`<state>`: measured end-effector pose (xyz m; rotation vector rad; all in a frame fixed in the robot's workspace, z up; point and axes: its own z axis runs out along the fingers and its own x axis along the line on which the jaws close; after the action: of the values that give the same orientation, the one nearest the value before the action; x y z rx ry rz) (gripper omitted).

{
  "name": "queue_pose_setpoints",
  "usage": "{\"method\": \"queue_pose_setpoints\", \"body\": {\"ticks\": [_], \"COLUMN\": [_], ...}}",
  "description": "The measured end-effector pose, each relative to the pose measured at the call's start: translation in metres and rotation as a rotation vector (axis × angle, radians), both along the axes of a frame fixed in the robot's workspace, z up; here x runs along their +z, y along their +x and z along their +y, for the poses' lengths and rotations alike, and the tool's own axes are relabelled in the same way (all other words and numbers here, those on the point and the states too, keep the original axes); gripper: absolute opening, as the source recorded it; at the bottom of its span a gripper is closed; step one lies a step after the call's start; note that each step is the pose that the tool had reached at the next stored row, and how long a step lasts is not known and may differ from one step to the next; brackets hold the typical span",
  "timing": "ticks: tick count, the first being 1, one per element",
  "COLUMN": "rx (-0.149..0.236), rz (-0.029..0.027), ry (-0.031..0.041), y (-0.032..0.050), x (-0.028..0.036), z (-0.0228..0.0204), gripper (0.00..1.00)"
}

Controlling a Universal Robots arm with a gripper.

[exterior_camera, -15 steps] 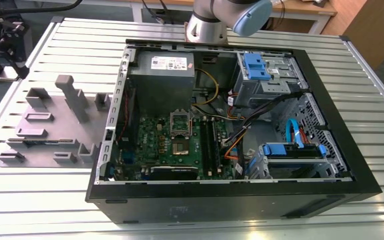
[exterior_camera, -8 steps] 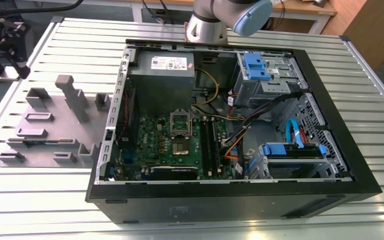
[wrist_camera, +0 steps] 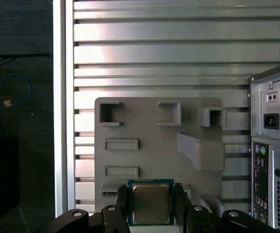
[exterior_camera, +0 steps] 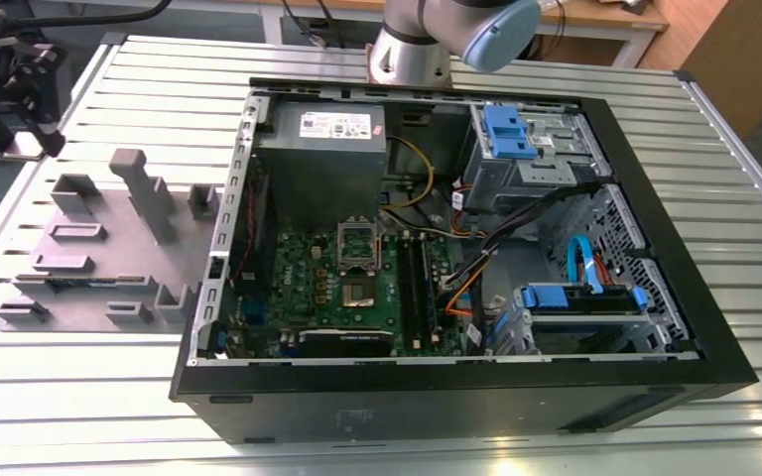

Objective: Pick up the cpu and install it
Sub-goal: 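Pick up the cpu and move it towards the insertion slot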

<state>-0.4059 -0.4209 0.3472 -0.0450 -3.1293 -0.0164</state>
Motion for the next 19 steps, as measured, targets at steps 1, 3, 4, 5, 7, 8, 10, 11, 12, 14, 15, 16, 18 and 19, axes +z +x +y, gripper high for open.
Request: {"method": "queue_pose_setpoints", "body": {"ticks": [1, 3, 4, 5, 7, 8, 10, 11, 12, 14, 15, 16, 18, 19], "rx": [0.0, 0.0, 0.0, 0.0, 0.0, 0.0, 0.0, 0.0, 0.0, 0.0, 0.0, 0.0, 0.0, 0.0], "rz": [-0.0001, -0.0001, 0.0, 0.0, 0.0, 0.0, 0.0, 0.0, 0.0, 0.0, 0.0, 0.0, -0.0001, 0.0], "ry": [0.0, 0.0001, 0.0, 0.0, 0.0, 0.0, 0.0, 0.0, 0.0, 0.0, 0.0, 0.0, 0.0001, 0.0], "y": [0.0004, 0.001, 0.0012, 0.0022, 0.0034, 0.0036, 0.0044, 0.0052, 0.0059, 0.0078, 0.0087, 0.0097, 0.0114, 0.0122], "x": [0.0, -0.0001, 0.0, 0.0, 0.0, 0.0, 0.0, 0.0, 0.0, 0.0, 0.0, 0.0, -0.0001, 0.0], "z": [0.0, 0.0, 0.0, 0.0, 0.0, 0.0, 0.0, -0.0001, 0.0, 0.0, 0.0, 0.0, 0.0, 0.0], "gripper": [0.47, 0.47, 0.47, 0.47, 0.47, 0.47, 0.47, 0.47, 0.47, 0.47, 0.47, 0.47, 0.47, 0.47]}}
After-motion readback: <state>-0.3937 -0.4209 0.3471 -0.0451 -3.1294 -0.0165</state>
